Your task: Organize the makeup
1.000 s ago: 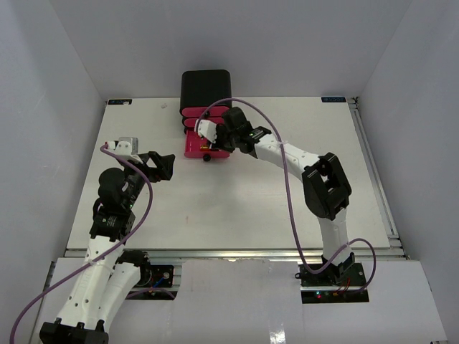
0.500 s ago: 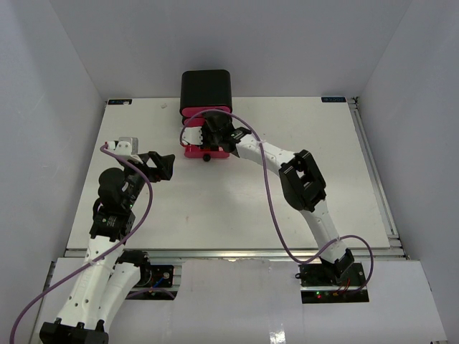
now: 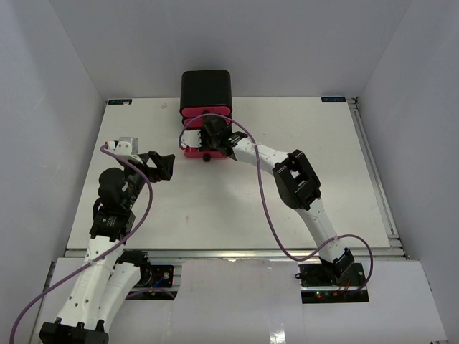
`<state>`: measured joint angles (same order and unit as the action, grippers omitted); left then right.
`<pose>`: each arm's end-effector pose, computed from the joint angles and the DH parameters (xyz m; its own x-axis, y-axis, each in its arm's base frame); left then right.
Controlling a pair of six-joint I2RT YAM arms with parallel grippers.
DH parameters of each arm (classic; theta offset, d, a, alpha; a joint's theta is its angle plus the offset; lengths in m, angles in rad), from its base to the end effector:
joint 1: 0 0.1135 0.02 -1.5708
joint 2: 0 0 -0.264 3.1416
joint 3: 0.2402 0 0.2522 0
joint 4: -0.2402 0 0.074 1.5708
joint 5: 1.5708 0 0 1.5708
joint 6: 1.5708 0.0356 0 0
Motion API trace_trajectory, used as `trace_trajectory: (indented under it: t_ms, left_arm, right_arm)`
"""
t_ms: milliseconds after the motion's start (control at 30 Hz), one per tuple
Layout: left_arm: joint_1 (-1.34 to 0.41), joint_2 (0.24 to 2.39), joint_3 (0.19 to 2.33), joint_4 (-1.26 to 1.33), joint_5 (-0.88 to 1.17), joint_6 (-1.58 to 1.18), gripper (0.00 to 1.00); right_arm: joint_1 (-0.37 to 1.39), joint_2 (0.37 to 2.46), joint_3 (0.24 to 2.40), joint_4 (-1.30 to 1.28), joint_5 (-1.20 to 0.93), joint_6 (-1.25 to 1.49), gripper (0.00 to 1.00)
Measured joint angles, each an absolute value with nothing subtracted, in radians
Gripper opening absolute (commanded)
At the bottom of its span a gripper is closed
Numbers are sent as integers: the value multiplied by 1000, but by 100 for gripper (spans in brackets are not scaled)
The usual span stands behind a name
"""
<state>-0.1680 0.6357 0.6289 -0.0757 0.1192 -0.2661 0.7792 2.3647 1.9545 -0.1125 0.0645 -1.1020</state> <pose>0.1589 -0.0312 0.3196 -0.1528 -0.2389 -0.9589 0.2516 0.9290 -0.2715 0.3942 0.3861 0.2012 0.4297 -0.8269 -0.3628 -0.6157 0.0256 -0.7875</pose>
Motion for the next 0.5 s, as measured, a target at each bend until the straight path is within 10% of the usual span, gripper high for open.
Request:
trace_trajectory:
  t_ms: [500]
  left_arm:
    - [-168,640,629,-76,119,-266,98]
  right_arm:
    - [784,2371,1942,-86,79,-1080,61]
